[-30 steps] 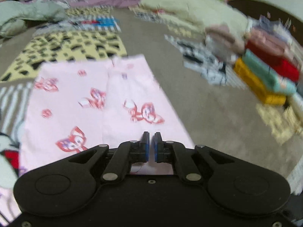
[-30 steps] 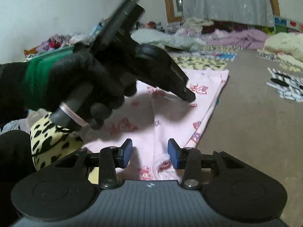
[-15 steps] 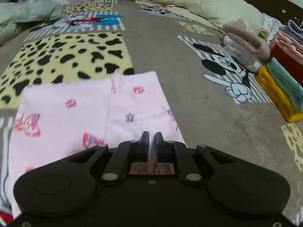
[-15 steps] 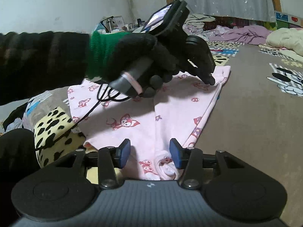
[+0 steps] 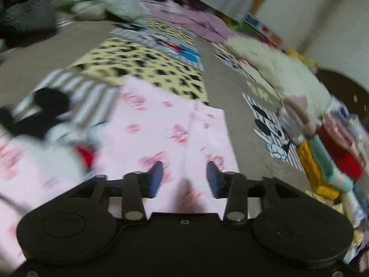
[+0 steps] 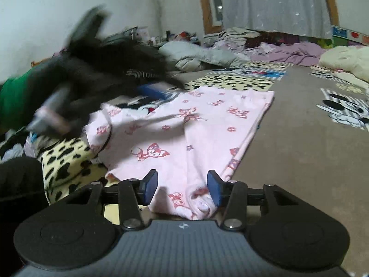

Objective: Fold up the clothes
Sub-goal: 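Open the left tool and move both tools away from the folded shirt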

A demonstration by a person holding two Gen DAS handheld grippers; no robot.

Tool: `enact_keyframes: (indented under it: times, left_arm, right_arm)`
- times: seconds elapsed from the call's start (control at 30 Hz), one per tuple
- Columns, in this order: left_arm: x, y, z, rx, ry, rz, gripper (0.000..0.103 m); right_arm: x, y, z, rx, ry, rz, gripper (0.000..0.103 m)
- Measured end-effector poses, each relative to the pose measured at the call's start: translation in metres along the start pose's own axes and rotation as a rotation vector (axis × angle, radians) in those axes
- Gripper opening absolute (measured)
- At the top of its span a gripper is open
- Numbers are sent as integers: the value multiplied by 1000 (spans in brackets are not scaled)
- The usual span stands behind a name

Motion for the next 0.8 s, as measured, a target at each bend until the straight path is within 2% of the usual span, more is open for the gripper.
enact_keyframes:
  times: [0.2,0.33,0.43,0.63,0.8]
  left_arm:
    - [-24,-74,53,58,-200,-87,45]
    - [-47,-106,87,94,-352,-126,46]
    - [-57,-124,103,94,-429,-172,46]
    - [-57,-138,121,103,-470,-261,46]
    - [-57,-150,135,110,-504,-335,46]
  right_arm:
    - [-4,-12,-23,-42,170,19,49]
    - [-15,-15,-41,-64,292,59,49]
    - [-23,-15,-47,-89,340,79,49]
    - [-14,-32,-18,-180,184,3,49]
    - [-6,-41,35,-155,-5,-42,49]
Point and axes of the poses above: each gripper's, at about its wrist camera, not at the fingertips, and y roughly the way its jaws point, z to its left, x to its top, the point moved 5 cm from there along y, roughly the way its jaws point, and after that the axes turned 14 degrees about -x, right-handed, at the moved point
